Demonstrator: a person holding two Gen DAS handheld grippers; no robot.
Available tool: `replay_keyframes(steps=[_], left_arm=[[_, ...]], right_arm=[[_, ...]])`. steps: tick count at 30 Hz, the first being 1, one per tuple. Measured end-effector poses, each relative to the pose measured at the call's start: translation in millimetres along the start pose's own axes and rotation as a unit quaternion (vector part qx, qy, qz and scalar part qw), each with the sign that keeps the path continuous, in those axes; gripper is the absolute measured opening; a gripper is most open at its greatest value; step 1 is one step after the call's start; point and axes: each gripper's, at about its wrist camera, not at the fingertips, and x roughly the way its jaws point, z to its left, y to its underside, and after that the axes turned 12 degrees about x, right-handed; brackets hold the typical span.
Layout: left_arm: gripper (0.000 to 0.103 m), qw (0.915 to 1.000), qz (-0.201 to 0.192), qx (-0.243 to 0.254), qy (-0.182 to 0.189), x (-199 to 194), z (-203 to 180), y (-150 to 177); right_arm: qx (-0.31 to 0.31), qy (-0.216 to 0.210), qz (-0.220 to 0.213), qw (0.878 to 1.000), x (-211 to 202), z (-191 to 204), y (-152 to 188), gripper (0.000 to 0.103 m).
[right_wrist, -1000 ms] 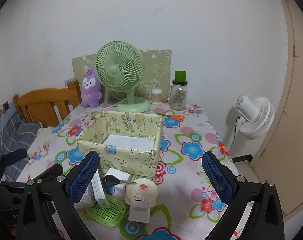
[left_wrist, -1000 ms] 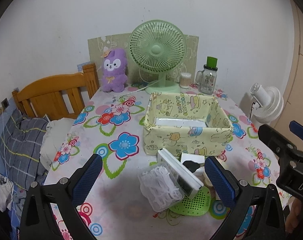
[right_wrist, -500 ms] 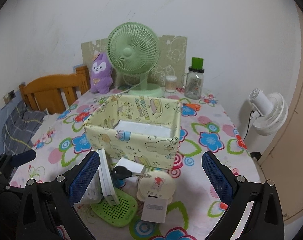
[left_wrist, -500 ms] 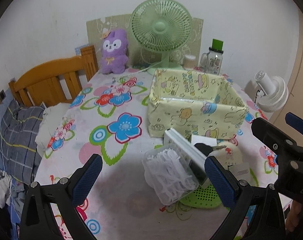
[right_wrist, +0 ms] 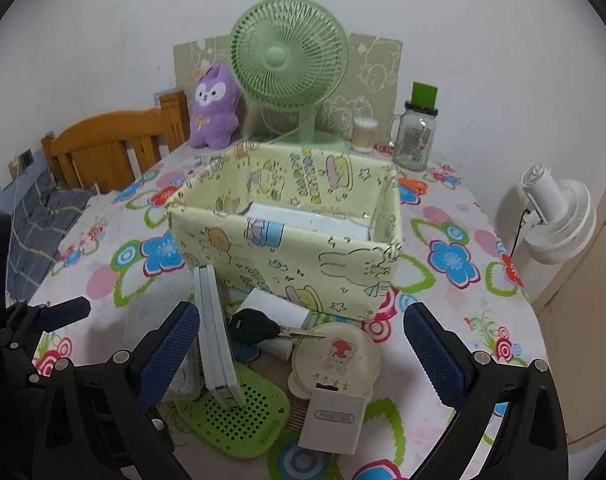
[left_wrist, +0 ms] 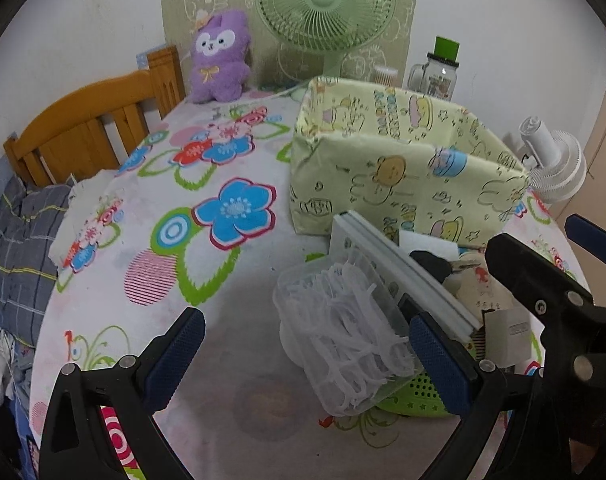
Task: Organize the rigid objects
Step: 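Move the left tool to the clear floss-pick box while the right tool reaches the white remote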
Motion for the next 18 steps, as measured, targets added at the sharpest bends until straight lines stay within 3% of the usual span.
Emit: replay_keyframes(steps=[13, 18], left_arm=[[0.103, 0.9997, 0.013, 0.010, 0.016, 19, -15, -3], [0.099, 0.9998, 0.010, 0.010, 0.016, 21, -18, 3]], right_arm=[[-0.012, 0.002, 0.032, 0.999, 27, 5, 7, 0.102], [-0.023, -0.002, 0.046, 0.999, 36, 8, 11, 0.097]])
